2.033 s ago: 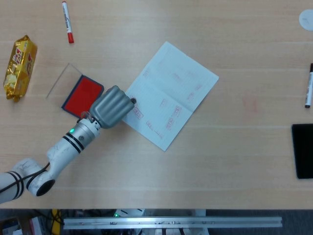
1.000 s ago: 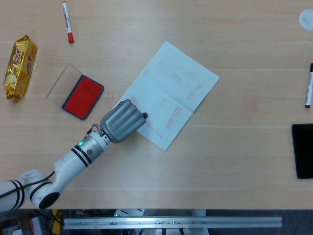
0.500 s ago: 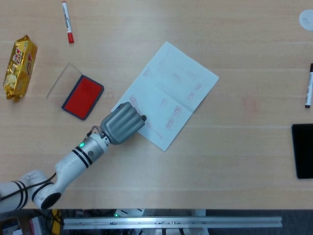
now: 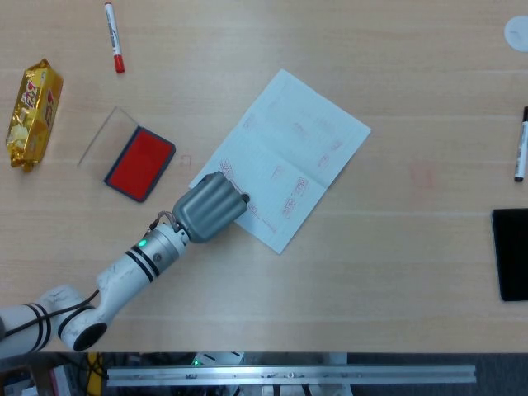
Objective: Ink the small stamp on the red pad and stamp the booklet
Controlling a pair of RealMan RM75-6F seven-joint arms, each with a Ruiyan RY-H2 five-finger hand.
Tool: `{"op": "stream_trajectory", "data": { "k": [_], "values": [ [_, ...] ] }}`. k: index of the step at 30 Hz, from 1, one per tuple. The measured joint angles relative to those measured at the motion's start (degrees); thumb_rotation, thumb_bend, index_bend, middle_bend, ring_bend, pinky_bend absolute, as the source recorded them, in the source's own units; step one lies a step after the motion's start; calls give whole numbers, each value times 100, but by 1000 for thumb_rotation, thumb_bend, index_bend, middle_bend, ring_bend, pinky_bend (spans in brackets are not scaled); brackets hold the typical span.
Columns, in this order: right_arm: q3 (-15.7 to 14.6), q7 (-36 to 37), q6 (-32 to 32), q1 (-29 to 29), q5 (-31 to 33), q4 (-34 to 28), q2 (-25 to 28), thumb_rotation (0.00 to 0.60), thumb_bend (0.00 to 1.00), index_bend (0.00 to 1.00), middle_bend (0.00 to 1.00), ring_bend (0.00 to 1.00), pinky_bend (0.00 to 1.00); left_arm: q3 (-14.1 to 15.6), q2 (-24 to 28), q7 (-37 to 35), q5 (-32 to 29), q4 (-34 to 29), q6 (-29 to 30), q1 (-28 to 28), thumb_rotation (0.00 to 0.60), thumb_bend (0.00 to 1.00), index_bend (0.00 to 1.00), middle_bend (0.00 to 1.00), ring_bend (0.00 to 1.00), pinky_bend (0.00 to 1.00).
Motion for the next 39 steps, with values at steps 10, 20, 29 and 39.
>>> {"op": "stream_trajectory", "data": {
  "k": [10,20,29,39],
  "values": [
    [3,31,16,-23,9,28,-1,600,188,377,428,487,514,15,-71,36,-36,67,-50,15,600,352,587,988,971,1000],
    [8,36,17,-38,28,46,-9,600,189,378,428,488,514,-33,-87,122,-106,47,-189,-57,600,352,587,988,971,1000],
    [14,50,26,-54,38,63,-9,600,189,378,428,488,514,-21,-100,169,-141,42,-228,-70,600,353,587,988,971,1000],
    [44,81,68,-61,34,43,-3,600,188,377,428,490,514,-136,122,126,-135,-208,-10,-66,600,352,587,988,971,1000]
  ]
}}
